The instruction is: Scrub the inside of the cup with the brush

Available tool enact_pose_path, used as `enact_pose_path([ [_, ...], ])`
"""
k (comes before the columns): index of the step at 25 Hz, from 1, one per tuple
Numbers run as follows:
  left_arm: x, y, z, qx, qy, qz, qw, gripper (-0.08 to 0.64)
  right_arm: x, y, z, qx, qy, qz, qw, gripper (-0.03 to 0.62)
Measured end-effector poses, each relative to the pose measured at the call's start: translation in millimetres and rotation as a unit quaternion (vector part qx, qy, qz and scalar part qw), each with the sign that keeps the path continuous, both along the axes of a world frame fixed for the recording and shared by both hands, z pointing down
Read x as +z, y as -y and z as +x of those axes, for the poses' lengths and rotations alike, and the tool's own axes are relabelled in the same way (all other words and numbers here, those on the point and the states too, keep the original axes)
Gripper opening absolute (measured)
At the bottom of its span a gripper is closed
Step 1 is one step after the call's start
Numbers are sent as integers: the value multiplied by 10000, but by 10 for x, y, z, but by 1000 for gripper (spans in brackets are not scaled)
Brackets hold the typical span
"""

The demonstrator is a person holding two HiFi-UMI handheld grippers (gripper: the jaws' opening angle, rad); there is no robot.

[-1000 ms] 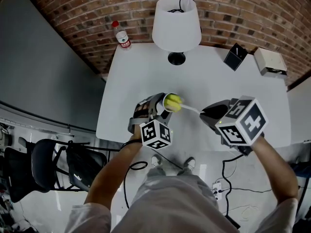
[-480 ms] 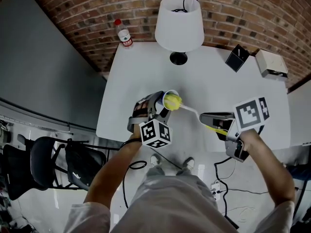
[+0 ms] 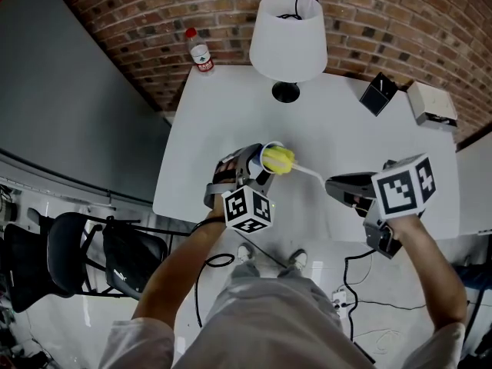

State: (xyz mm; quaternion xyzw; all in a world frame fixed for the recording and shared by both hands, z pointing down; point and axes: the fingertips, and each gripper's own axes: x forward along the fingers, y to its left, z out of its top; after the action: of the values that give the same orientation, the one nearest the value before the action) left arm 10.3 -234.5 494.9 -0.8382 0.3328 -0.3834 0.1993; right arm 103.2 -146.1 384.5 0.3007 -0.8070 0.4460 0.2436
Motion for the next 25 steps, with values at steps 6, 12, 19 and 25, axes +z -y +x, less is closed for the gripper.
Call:
enact_pose_path([
  [6,10,-11,-12,-17,-15,-38,10000,276,-95,-10,67,-432,-664,557,9953,30],
  [12,48,-33,-25,-21,-6,-104,9999,276,-138,-62,87,-981,-1400,1169,9783,28],
  [19,53,-32,-40,-18,-28,-144,9999,276,-261,-66,98,-1548,-1983,1977,9474,26],
  [25,42,-36,-55,9,-18,-149,9999,276,-398,-117,49,-2267,-2596,2820,8954,26],
])
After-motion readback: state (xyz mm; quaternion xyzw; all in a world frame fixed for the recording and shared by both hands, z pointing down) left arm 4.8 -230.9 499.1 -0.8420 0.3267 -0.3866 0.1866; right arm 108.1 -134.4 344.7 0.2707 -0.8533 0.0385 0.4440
